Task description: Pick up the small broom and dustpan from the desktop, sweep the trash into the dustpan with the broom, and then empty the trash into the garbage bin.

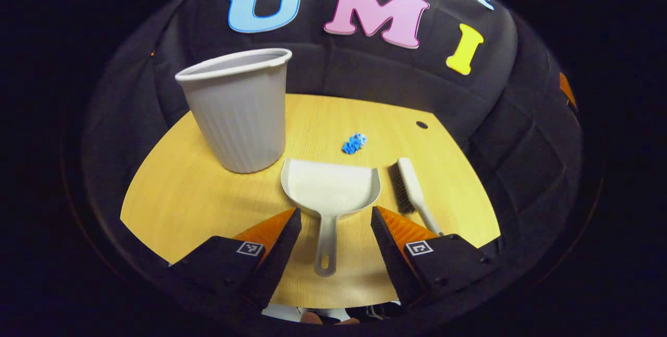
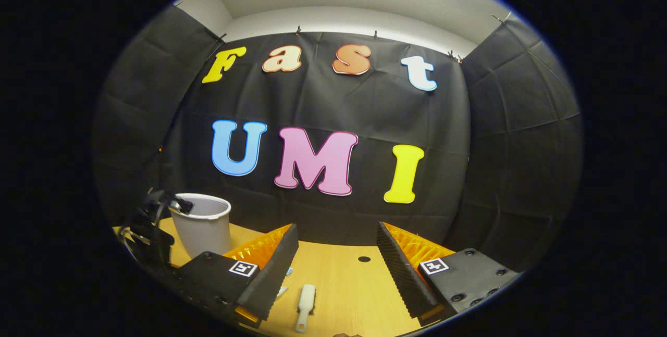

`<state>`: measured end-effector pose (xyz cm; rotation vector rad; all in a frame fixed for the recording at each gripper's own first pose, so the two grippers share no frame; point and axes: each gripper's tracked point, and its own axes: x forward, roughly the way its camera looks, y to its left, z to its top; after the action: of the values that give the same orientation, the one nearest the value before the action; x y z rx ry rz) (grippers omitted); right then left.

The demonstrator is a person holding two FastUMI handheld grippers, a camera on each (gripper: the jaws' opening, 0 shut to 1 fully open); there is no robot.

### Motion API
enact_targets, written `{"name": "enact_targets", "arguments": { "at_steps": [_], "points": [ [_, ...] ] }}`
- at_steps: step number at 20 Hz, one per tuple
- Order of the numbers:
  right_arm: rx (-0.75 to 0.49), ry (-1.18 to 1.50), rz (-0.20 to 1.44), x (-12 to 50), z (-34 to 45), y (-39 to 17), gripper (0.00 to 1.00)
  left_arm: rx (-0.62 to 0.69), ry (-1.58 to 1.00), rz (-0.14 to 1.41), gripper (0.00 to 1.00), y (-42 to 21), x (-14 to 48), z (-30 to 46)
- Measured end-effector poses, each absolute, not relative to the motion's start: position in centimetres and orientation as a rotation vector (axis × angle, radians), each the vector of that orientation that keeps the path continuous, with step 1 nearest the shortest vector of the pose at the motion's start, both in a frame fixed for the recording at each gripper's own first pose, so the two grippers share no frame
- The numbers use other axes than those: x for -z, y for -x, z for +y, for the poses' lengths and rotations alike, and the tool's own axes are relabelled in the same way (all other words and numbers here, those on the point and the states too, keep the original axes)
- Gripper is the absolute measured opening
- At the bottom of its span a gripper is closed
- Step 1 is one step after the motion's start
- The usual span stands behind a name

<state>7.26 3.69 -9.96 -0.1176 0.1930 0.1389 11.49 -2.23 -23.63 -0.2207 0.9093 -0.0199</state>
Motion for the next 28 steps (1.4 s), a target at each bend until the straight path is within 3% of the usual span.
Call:
{"name": "enact_targets", "arguments": {
  "at_steps": [5,9,12,13,15,16,17,22,28],
  "points": [
    [-0.225,0.089,0.268,14.1,3.2,-9.4,0.96,-0.025,0.241,1.156,0.82,-12.3,29.2,-3.3],
    [-0.337,-0.031,0.423,18.5,4.5,-9.5,0.97,-0.024,0.211,1.341,0.81,-13.0,31.9,-3.8],
    [-0.332,-0.033,0.508,21.6,4.0,-10.2,0.97,-0.042,0.154,1.443,0.82,-13.8,32.9,-3.5],
    [-0.32,-0.021,0.583,23.0,3.7,-10.2,0.92,-0.037,0.135,1.474,0.81,-14.2,33.3,-3.4],
    [-0.314,-0.015,0.722,26.5,3.8,-9.6,0.97,-0.018,0.121,1.52,0.75,-15.0,33.3,-3.7],
    [-0.307,-0.024,0.768,27.7,3.6,-9.2,0.98,-0.013,0.089,1.532,0.58,-15.6,33.4,-3.6],
    [-0.302,-0.042,0.808,28.3,3.4,-8.5,0.98,0.003,0.061,1.547,0.57,-16.0,33.1,-3.5],
    [-0.237,-0.011,0.911,30.4,2.2,-7.5,0.97,0.05,0.063,1.556,0.3,-16.0,33.1,-2.9],
    [-0.229,0.016,1.227,35.5,5.3,-2.7,0.98,0.119,0.142,1.465,0.3,-15.9,33.4,-2.5]
  ]
}}
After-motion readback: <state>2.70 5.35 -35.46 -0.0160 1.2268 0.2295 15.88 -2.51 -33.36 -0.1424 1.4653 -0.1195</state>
